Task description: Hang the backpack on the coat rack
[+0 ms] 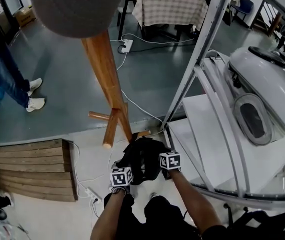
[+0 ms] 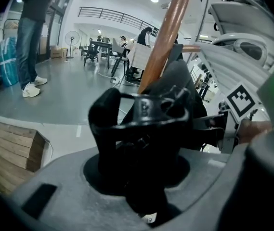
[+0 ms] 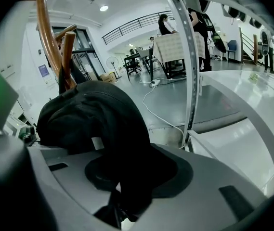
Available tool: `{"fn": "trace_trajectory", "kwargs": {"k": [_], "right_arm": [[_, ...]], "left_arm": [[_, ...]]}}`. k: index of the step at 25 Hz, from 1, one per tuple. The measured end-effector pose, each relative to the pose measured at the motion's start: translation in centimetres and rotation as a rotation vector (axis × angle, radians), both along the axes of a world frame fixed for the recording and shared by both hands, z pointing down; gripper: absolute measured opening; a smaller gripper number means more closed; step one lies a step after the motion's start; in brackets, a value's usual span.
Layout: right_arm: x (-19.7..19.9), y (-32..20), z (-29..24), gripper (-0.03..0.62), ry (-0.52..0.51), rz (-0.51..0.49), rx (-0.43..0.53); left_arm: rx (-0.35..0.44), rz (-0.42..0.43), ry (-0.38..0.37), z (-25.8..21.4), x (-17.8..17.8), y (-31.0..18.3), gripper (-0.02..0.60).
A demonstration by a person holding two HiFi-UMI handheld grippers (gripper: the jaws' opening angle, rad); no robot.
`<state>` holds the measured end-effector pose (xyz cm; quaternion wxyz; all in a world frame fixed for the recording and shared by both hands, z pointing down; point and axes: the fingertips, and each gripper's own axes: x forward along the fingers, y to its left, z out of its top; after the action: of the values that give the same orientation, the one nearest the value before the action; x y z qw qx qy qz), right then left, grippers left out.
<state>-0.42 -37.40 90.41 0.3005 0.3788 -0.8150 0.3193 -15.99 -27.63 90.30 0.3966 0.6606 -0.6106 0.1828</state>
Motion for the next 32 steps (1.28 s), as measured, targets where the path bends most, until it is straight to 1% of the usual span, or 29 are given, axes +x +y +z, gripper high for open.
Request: {"fn": "trace_trajectory", "kwargs": {"k": [3, 7, 9, 11, 12, 13, 16, 19, 25, 29, 32], "right_arm": [[0.0, -0.4, 0.2, 0.121, 0.031, -0.009, -0.01], [0.2, -0.2, 0.5, 0.147, 0.067, -0.001, -0.03], [0.2, 0.0, 0.3, 0.164, 0.071, 0.004, -0.032], [0.2, 0.0, -0.1, 0.197, 0.058, 0.009, -0.032], [0.2, 0.0, -0.3, 0.219, 0.051, 0.012, -0.034], [0.2, 0.1, -0.4, 0.226, 0.05, 0.014, -0.035], [0.5, 0.4, -0.9, 0.241, 0.072, 0.019, -0.034], [0.9, 0.6, -2.0, 0.244, 0.087, 0.028, -0.012], [1.4, 2.1, -4.2, 0.245, 0.078, 0.017, -0.006], [1.7, 4.3, -6.0, 0.245, 0.057, 0.007, -0.01], [2.0, 6.1, -7.8, 0.245, 0.04, 0.0, -0.004]], "left_arm": [[-0.004, -0.004, -0.013, 0.2, 0.1, -0.1, 0.133], [-0.021, -0.015, -0.003, 0.6, 0.1, 0.3, 0.159], [-0.039, -0.017, 0.005, 0.6, 0.0, 0.5, 0.186], [-0.053, -0.022, 0.016, 0.5, 0.0, 0.6, 0.228], [-0.058, -0.021, 0.017, 0.4, 0.1, 0.7, 0.242], [-0.061, -0.019, 0.016, 0.3, 0.1, 0.9, 0.249], [-0.063, -0.024, 0.015, -0.5, 0.1, 1.6, 0.258], [-0.059, -0.036, 0.015, -1.4, 0.0, 2.4, 0.259], [-0.054, -0.043, 0.019, -3.5, 0.7, 4.2, 0.262], [-0.051, -0.052, 0.026, -5.3, 1.7, 6.1, 0.262], [-0.029, -0.069, 0.043, -7.2, 2.5, 7.2, 0.262]]}}
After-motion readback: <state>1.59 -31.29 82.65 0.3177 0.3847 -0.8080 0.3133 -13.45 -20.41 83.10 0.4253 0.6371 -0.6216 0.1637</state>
